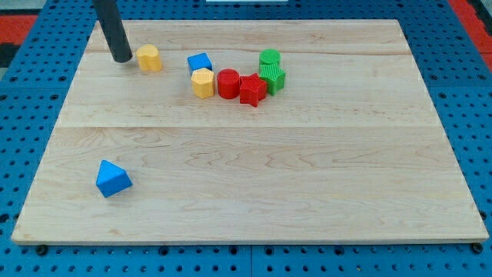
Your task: Place the yellow heart on the top left of the blue cube
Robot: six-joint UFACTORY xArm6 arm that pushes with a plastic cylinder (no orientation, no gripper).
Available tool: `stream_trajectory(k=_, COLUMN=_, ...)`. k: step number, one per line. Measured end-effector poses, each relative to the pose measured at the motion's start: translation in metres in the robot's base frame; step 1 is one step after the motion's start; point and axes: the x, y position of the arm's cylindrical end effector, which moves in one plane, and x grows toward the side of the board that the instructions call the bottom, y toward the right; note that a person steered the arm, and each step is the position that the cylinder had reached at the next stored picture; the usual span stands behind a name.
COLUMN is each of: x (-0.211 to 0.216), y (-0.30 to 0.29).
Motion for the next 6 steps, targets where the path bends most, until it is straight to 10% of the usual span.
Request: stream_trajectory(k=6, x=0.006, y=0.107)
